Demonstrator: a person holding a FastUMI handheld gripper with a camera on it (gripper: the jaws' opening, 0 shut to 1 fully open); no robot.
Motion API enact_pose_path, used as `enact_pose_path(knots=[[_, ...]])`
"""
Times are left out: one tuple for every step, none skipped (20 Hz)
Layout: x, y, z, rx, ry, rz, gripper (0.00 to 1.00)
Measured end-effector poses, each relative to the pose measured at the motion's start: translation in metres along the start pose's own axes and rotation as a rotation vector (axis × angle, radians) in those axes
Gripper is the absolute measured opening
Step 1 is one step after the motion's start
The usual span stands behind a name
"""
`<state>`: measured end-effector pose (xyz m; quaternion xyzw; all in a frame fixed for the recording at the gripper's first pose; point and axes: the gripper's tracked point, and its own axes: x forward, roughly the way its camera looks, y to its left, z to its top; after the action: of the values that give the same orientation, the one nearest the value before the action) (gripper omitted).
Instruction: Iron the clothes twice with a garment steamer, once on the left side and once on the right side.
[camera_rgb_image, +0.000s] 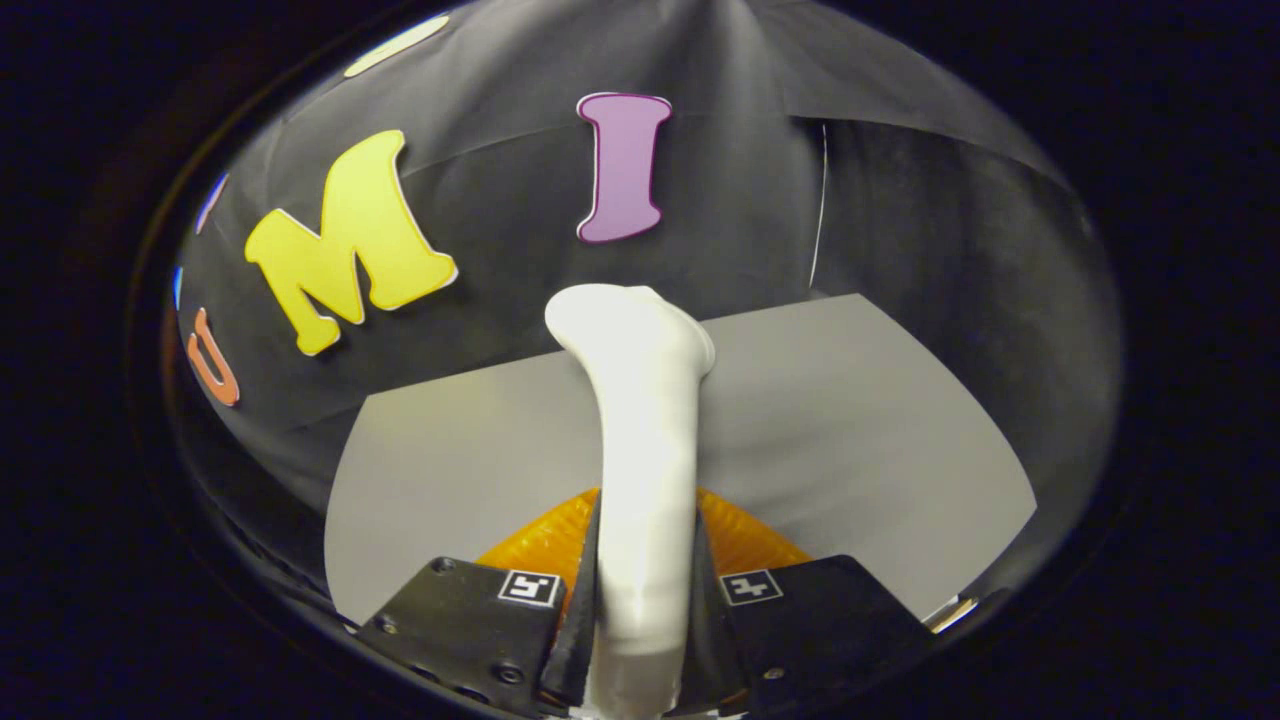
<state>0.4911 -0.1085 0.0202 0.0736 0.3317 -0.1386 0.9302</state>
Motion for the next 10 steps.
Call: enact_pose_path(knots=[[-0.002,0.001,0.001,0.021,-0.004,0.016,0.44],[-0.005,0.003,0.001,0.042,-0.014,0.032,0.43],[-0.009,0.003,0.002,0.058,-0.030,0.037,0.43],[-0.017,0.001,0.005,0.072,-0.058,0.042,0.42],[-0.025,0.003,0.006,0.086,-0.088,0.052,0.42],[-0.038,0.002,0.006,0.104,-0.115,0.066,0.42],[-0.051,0.005,0.005,0.126,-0.137,0.082,0.42],[-0.063,0.010,0.002,0.143,-0.158,0.098,0.42],[-0.074,0.014,0.001,0.153,-0.183,0.112,0.41],[-0.087,0.018,0.001,0.160,-0.211,0.124,0.41]])
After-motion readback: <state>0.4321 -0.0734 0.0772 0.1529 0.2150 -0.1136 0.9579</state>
